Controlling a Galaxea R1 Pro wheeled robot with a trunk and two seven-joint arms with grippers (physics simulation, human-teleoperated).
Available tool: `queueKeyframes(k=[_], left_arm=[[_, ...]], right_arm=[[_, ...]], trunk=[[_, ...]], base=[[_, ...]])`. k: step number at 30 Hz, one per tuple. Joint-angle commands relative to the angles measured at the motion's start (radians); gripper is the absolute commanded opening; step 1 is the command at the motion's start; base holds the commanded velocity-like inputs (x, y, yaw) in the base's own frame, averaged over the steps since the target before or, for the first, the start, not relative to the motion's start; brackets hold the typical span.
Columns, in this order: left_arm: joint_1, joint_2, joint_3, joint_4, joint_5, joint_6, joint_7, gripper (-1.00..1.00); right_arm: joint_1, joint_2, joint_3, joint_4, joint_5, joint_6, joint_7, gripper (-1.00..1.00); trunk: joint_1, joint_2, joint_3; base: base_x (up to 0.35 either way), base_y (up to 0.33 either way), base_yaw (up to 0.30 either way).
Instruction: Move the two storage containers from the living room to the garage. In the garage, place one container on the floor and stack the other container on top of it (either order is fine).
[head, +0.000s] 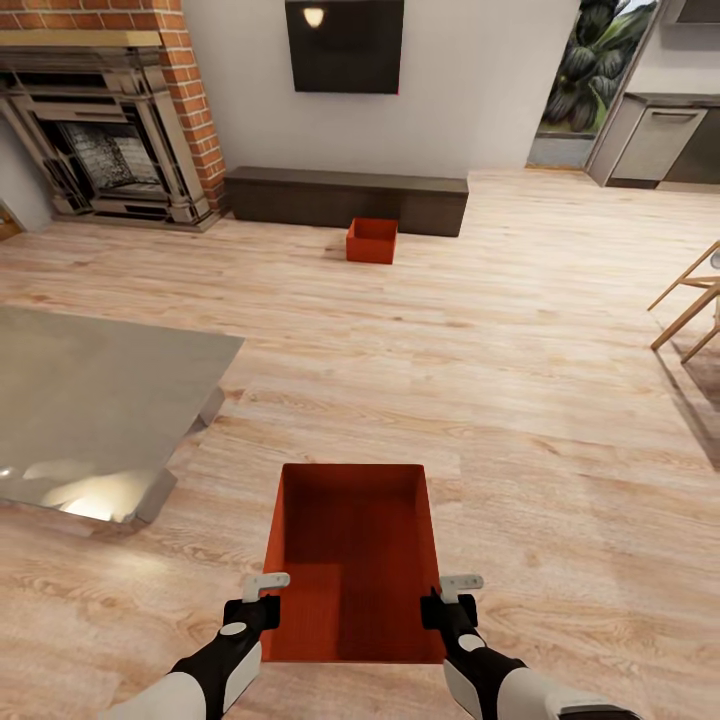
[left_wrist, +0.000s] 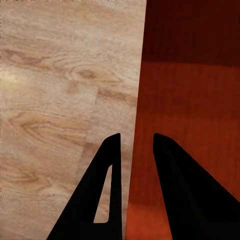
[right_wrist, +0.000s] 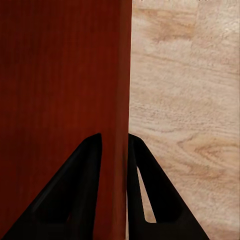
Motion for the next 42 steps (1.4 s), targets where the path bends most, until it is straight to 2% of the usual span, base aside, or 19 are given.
queueKeyframes(k=[1,42], left_arm=[[0.0,0.0,0.016,0.004,0.004,-0.005,0.011,-1.0],[0.0,0.001,0.016,0.004,0.004,-0.004,0.011,-1.0]], right_arm=[[-0.001,0.0,-0.03,-0.002,0.021,-0.001,-0.005,-1.0],[-0.001,0.0,-0.03,-0.002,0.021,-0.001,-0.003,-1.0]], trunk=[[-0.004,0.007,0.003],[-0.161,0.294,0.131]], base=[[0.0,0.0,0.0],[0.0,0.0,0.0]])
